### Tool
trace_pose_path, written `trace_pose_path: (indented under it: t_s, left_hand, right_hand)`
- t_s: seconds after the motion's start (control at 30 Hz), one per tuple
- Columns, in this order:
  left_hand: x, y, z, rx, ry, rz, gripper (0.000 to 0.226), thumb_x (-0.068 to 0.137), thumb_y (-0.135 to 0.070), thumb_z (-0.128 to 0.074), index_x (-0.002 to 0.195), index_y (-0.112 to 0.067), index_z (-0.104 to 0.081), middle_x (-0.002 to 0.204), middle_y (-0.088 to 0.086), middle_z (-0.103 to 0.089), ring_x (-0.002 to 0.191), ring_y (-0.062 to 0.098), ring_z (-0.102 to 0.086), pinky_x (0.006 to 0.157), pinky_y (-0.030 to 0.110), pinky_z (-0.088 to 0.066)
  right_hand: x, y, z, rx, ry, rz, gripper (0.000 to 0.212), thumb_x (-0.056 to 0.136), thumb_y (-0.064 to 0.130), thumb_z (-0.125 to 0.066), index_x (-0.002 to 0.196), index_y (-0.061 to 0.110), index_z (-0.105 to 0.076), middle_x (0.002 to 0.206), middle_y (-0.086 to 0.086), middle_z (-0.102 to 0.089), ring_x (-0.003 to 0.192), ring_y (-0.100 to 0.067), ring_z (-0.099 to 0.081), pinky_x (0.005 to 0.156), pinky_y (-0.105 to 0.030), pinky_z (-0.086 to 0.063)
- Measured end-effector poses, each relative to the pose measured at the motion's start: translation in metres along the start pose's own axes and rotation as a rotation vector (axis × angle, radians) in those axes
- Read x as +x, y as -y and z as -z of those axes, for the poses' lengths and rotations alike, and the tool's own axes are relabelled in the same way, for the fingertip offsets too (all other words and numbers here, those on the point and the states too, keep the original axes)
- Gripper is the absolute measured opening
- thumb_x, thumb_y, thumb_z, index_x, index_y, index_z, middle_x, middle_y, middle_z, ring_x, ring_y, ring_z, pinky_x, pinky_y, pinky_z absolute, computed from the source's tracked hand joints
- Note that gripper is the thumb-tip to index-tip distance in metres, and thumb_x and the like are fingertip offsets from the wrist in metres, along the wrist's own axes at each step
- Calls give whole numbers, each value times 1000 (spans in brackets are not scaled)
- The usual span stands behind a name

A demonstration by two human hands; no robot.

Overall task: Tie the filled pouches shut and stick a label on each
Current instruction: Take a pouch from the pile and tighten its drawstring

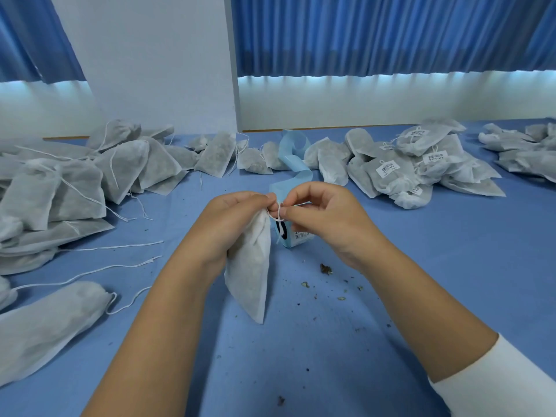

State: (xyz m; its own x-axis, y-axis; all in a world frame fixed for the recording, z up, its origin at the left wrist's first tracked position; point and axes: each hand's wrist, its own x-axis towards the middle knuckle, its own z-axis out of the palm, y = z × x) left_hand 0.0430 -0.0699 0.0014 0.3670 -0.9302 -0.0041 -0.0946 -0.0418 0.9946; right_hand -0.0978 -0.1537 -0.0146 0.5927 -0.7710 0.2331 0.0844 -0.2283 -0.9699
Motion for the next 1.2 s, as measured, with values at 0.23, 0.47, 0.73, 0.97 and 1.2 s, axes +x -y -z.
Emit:
trace_pose_path:
  t_s: [0.23, 0.47, 0.73, 0.97, 1.2]
  left_hand:
    - [-2, -1, 2, -9, -12, -2, 33, 92, -25, -65, 60, -24, -74, 71, -7, -69, 73, 12, -59, 83, 31, -42]
    - [-1, -1, 1, -11, -32, 26, 31, 91, -27, -66, 61, -24, -74, 63, -6, -64, 68, 11, -57, 74, 28, -42]
    - [0, -3, 0, -66, -30, 108, 28, 96, -37, -60, 81, -20, -75, 66, -6, -70, 61, 7, -65, 67, 26, -48]
    - [-4, -3, -1, -46, 52, 130, 43, 91, -13, -48, 63, -24, -79, 76, -1, -76, 59, 7, -65, 66, 28, -47]
    - [-1, -1, 3, 4, 172, 144, 35, 94, -16, -50, 76, -18, -80, 80, 4, -76, 59, 8, -63, 67, 28, -46]
  right_hand:
    - [1, -2, 0, 1, -32, -11, 6, 84, 10, -73, 85, 8, -78, 83, -7, -75, 75, -15, -70, 76, -24, -57]
    - [1, -3, 0, -24, -55, -19, 10, 81, 14, -78, 89, 9, -78, 89, -6, -77, 88, -22, -73, 85, -30, -58]
    - [2, -5, 0, -80, -62, 18, 5, 88, 9, -70, 87, 11, -74, 85, -6, -76, 76, -8, -68, 81, -24, -56]
    - [1, -1, -5, -96, -66, 62, 11, 93, 4, -60, 86, 4, -69, 75, -5, -68, 69, -13, -63, 78, -27, -55]
    - [0, 0, -7, -109, -58, 91, 12, 93, 5, -61, 84, 9, -68, 69, 8, -67, 67, -5, -63, 71, -18, -49]
